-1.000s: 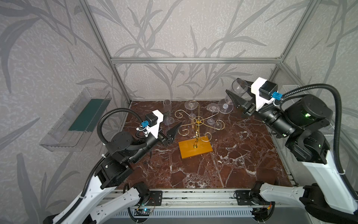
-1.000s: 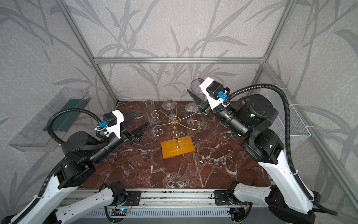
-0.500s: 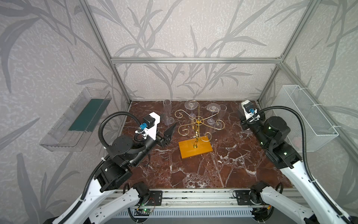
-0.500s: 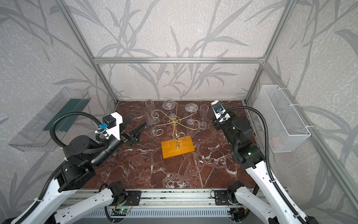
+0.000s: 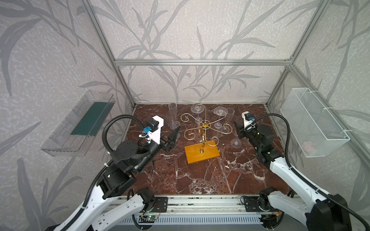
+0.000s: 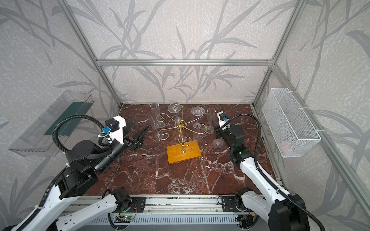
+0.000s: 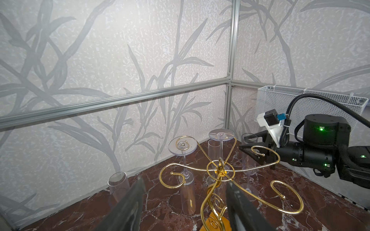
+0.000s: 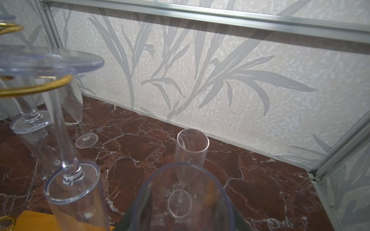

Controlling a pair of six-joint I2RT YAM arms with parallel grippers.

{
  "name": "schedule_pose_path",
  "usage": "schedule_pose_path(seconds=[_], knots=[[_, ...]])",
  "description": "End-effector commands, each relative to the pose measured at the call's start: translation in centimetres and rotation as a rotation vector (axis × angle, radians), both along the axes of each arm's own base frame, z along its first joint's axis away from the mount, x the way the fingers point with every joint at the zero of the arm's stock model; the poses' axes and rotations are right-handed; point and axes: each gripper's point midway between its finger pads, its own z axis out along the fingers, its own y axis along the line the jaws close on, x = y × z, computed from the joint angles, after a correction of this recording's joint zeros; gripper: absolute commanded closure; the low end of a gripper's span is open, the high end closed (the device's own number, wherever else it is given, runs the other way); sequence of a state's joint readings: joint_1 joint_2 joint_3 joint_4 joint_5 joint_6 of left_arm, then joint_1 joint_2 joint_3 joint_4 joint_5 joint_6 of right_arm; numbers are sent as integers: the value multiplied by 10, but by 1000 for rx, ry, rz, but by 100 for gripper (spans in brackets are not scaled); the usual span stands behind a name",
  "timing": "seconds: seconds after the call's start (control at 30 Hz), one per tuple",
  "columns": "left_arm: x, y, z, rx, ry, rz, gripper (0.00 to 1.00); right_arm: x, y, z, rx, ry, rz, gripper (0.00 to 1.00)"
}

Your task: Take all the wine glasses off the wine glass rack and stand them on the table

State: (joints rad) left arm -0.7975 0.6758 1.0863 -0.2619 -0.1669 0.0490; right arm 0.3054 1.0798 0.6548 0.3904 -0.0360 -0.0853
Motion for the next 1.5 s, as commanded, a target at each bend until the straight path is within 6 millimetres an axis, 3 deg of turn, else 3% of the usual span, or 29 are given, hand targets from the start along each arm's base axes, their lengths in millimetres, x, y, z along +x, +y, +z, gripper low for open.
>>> schedule_pose_path(seconds=[0.0,0.37,0.83,1.1,1.47], knots=[[1,2,-5,-2,18,16,34,8,9,26,88,-101,39,78],[2,5,-9,-2,22,32,33,30,22,-7,98,-60,69,78],[1,8,-11,2,19,40,33,37,27,-43,83,6,84,77],[2,8,-10,13,15,42,33,35,25,-53,74,27,78,69],[8,4,-8,49,-5,55,33,29,24,-52,68,23,79,50]])
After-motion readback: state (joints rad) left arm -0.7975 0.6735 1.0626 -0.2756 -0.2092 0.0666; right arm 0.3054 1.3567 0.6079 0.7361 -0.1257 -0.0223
